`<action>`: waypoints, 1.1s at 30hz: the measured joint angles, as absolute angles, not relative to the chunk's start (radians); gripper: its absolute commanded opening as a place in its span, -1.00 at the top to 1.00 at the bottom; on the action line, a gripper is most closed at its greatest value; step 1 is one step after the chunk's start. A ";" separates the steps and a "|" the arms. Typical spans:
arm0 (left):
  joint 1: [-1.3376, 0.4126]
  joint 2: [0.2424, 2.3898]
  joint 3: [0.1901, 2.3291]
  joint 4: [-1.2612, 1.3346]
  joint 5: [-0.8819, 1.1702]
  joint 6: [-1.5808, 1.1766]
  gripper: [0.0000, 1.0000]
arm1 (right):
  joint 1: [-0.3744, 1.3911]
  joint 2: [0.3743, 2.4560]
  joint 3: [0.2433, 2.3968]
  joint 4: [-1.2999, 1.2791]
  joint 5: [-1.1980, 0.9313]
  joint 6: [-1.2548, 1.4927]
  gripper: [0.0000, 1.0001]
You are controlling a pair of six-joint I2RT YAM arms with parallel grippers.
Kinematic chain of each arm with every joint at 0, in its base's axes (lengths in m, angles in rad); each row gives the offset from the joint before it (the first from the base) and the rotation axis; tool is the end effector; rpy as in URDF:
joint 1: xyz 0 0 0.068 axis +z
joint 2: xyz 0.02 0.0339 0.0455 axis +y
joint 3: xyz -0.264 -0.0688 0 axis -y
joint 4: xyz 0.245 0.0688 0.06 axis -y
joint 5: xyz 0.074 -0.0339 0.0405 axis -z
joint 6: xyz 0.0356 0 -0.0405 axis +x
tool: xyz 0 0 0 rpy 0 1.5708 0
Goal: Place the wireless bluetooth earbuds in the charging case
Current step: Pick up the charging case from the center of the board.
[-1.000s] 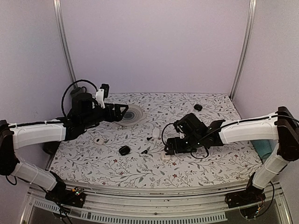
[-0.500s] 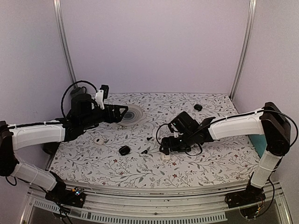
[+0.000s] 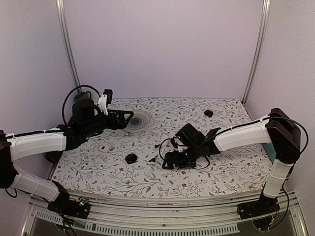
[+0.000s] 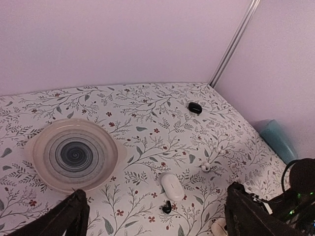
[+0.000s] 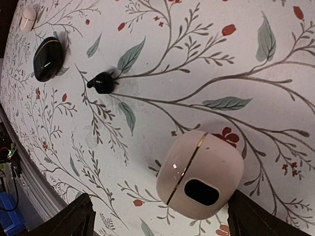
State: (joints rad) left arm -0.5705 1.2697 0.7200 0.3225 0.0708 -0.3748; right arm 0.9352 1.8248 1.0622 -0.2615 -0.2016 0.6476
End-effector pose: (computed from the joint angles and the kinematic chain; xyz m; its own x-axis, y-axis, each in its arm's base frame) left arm 0.2416 -0.1580 0.2641 -0.3949 -0.1805 -0.9008 0.4859 0.7911 -0.3715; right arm 0.2089 0.2952 0.1502 -0.9174 -0.2479 -0.3114 -0.3721 0.8118 0.4500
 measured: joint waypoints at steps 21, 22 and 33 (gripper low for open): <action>-0.566 1.242 0.704 0.308 0.064 -0.375 -0.92 | 0.926 1.821 1.170 -0.408 -0.128 0.583 -0.79; -0.566 1.242 0.704 0.308 0.064 -0.375 -0.92 | 0.926 1.824 1.177 -0.413 -0.123 0.578 -0.79; -0.566 1.242 0.704 0.307 0.065 -0.376 -0.92 | 0.951 1.859 1.184 -0.378 -0.081 0.412 -0.88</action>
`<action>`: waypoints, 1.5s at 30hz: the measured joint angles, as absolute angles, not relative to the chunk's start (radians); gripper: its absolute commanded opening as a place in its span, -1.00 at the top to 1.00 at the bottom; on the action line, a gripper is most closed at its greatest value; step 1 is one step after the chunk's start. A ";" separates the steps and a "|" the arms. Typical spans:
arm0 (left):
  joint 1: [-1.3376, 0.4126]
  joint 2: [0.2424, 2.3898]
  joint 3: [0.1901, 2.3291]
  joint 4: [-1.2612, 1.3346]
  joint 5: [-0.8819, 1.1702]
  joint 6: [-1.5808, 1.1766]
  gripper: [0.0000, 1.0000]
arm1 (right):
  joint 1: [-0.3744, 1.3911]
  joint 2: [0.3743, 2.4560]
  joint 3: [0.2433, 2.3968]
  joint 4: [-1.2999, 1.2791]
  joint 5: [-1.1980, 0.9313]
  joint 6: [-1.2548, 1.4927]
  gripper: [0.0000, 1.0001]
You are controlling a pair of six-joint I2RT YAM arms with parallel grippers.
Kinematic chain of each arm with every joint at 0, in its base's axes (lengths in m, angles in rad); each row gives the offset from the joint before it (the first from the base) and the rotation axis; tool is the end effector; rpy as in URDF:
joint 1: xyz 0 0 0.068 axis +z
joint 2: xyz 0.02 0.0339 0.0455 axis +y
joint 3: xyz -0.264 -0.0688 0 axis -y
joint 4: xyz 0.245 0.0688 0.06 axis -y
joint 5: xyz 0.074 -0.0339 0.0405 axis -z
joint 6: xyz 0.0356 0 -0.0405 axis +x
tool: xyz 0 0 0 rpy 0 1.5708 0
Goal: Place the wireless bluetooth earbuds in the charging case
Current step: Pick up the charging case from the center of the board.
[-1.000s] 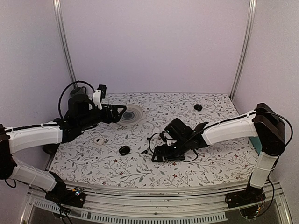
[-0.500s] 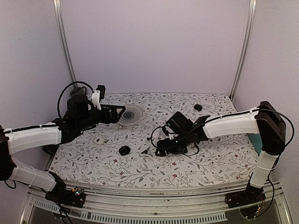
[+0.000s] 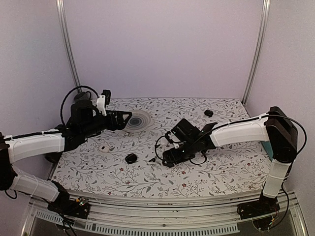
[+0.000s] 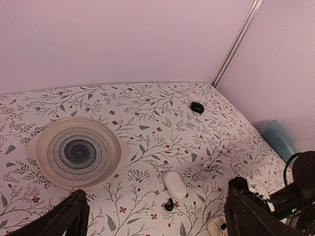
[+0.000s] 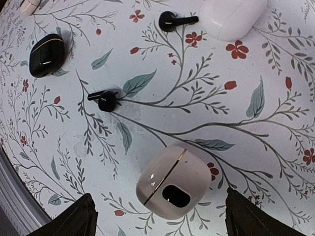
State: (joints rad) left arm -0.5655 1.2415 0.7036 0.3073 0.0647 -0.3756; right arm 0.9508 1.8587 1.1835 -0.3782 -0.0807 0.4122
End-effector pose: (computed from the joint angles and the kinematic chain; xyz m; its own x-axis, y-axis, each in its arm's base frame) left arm 0.2372 -0.1533 0.2643 -0.3952 -0.1828 -0.9002 0.4761 0.7974 -0.3709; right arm 0.2172 0.3092 0.1652 -0.7970 -0.4291 -0.4251 -0.5622 0.7843 0.2624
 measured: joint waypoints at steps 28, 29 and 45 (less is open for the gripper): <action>-0.555 1.229 0.704 0.292 0.068 -0.376 -0.92 | 0.976 1.908 1.187 -0.362 -0.242 0.283 -0.73; -0.555 1.229 0.704 0.292 0.068 -0.376 -0.92 | 0.978 1.903 1.180 -0.368 -0.238 0.299 -0.70; -0.550 1.230 0.704 0.263 0.070 -0.392 -0.92 | 1.030 1.966 1.338 -0.536 -0.025 0.386 -0.52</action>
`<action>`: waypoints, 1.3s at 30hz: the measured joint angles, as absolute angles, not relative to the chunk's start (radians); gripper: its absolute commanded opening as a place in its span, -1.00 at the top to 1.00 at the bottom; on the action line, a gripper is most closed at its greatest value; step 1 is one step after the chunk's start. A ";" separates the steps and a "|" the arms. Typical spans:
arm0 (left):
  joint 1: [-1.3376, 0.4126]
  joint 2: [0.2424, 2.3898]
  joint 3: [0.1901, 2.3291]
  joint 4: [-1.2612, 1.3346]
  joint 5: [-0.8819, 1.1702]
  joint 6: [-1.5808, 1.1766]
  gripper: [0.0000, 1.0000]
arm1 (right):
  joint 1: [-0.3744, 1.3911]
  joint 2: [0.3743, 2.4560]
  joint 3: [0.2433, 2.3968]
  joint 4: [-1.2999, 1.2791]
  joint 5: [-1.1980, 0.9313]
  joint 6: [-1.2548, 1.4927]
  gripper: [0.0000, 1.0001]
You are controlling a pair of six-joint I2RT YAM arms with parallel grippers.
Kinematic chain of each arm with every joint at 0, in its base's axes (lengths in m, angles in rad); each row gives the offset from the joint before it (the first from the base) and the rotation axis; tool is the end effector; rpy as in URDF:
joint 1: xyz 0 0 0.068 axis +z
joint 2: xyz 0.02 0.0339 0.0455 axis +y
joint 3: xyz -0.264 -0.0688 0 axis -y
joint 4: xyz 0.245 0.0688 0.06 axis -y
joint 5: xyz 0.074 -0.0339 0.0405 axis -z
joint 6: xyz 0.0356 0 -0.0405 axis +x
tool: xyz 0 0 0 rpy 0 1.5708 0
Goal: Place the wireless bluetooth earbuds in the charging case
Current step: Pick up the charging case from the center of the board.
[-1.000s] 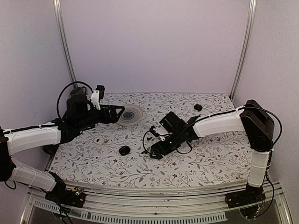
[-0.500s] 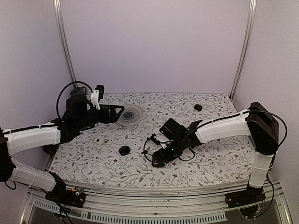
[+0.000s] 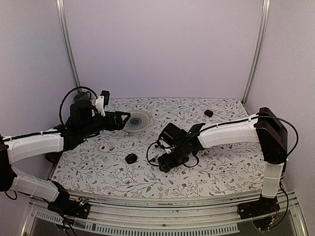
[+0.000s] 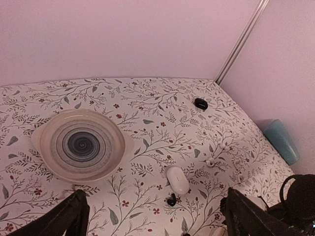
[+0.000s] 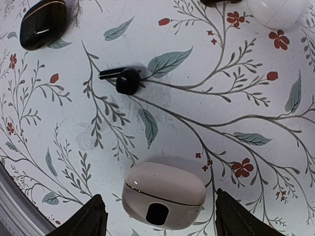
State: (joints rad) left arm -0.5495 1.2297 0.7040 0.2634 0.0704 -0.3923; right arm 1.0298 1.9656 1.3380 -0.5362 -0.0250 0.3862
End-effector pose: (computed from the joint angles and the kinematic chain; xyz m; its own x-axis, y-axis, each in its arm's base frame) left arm 0.2370 -0.1481 0.2628 -0.4257 -0.1865 -0.8855 0.4504 0.8050 -0.3861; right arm 0.2044 0.3420 0.1613 -0.7628 -0.5385 -0.3580 -0.6204 0.7656 0.1704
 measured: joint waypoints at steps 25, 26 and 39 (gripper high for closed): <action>-0.529 1.250 0.714 0.255 0.073 -0.472 -0.92 | 1.077 2.033 1.400 -0.654 0.096 0.548 -0.29; -0.528 1.252 0.714 0.255 0.074 -0.479 -0.92 | 1.077 2.033 1.400 -0.652 0.096 0.550 -0.28; -0.521 1.352 0.728 0.255 0.126 -0.598 -0.91 | 1.080 2.012 1.333 -0.516 0.126 0.547 -0.05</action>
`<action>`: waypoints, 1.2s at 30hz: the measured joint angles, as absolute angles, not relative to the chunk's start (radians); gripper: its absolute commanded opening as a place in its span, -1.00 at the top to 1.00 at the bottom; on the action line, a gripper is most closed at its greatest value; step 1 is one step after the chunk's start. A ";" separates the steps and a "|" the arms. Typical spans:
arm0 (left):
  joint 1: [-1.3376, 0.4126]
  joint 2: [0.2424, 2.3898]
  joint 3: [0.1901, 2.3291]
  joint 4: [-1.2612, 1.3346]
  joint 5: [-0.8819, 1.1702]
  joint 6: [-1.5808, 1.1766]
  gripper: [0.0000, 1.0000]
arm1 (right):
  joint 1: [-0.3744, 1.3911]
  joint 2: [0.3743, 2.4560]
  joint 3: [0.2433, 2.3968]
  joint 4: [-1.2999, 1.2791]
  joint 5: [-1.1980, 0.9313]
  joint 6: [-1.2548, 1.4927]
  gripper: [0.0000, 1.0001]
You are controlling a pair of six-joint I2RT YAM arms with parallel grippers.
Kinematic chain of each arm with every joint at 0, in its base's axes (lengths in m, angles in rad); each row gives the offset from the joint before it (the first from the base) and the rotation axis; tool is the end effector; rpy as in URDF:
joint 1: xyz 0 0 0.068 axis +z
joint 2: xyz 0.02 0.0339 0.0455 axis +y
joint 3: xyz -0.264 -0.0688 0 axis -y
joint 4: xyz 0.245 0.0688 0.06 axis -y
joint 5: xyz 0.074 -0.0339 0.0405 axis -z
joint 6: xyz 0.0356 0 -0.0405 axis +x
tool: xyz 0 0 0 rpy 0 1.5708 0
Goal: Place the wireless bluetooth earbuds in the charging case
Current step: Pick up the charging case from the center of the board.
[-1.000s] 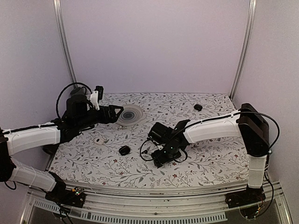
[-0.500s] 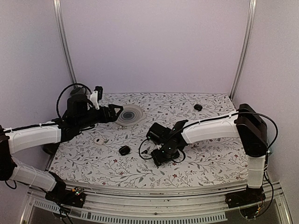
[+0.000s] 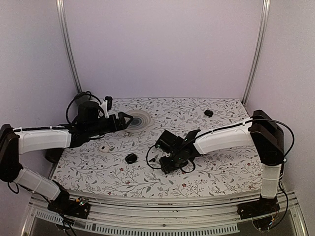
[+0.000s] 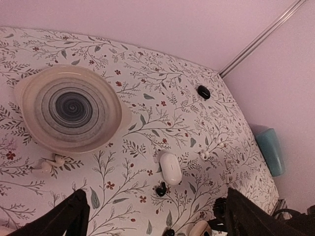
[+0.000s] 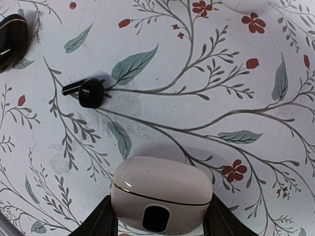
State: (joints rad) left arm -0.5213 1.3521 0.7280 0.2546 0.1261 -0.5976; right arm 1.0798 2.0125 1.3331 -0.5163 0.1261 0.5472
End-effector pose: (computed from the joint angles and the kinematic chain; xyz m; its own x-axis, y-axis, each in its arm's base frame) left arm 0.2567 -0.1526 0.2373 -0.5941 -0.3025 -0.7453 0.3163 0.7641 -0.5622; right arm 0.1931 0.3517 0.1432 -0.8185 -0.4362 -0.3738 -0.5003 0.8611 0.0907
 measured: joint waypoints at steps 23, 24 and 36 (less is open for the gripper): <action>-0.530 1.558 0.704 0.379 0.331 -0.801 -0.75 | 1.040 1.915 1.175 -0.324 0.123 0.517 0.08; -0.531 1.566 0.704 0.383 0.340 -0.803 -0.74 | 1.038 1.911 1.174 -0.315 0.123 0.520 0.08; -0.572 1.679 0.757 0.406 0.444 -0.810 -0.50 | 1.016 1.867 1.157 -0.183 0.124 0.522 0.06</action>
